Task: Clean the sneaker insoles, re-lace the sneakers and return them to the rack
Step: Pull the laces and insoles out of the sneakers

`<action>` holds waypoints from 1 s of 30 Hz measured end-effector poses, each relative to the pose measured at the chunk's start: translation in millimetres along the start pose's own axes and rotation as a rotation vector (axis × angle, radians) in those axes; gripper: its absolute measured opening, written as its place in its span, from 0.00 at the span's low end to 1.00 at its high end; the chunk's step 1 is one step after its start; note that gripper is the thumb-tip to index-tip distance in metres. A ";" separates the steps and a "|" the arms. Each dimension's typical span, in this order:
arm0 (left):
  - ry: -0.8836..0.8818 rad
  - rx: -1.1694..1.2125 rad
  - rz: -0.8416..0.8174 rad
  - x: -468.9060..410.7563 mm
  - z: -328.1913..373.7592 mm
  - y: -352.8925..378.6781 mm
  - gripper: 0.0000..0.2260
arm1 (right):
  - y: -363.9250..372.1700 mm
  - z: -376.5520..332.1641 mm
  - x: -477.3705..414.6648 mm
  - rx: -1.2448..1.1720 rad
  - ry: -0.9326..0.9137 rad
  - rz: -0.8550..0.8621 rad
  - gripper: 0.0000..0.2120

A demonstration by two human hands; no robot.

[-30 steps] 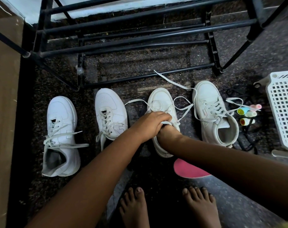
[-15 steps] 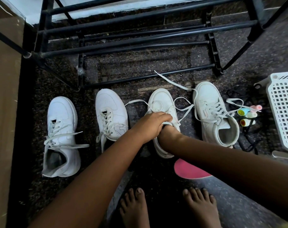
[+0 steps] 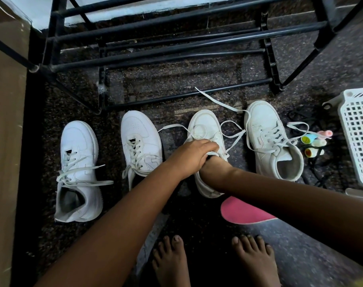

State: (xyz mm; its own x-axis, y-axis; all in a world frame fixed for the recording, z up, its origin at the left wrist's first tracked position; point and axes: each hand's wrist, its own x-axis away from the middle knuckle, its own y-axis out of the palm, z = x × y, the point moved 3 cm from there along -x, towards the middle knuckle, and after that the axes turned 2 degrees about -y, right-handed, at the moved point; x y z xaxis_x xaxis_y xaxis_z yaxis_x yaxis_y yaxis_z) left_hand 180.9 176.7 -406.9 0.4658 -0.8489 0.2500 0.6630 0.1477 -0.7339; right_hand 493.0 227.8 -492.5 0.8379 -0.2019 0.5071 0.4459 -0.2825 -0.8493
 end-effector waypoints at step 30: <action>-0.052 -0.016 -0.035 -1.2 4.5 0.2 0.18 | 2.0 -6.1 0.5 -0.018 0.040 -0.144 0.20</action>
State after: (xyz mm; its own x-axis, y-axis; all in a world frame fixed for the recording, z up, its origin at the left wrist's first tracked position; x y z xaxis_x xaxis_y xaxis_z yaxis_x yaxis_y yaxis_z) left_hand 183.1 180.0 -404.5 0.4724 -0.8257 0.3083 0.6703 0.1094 -0.7340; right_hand 492.4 221.4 -493.0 0.7524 -0.1951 0.6291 0.5544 -0.3282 -0.7648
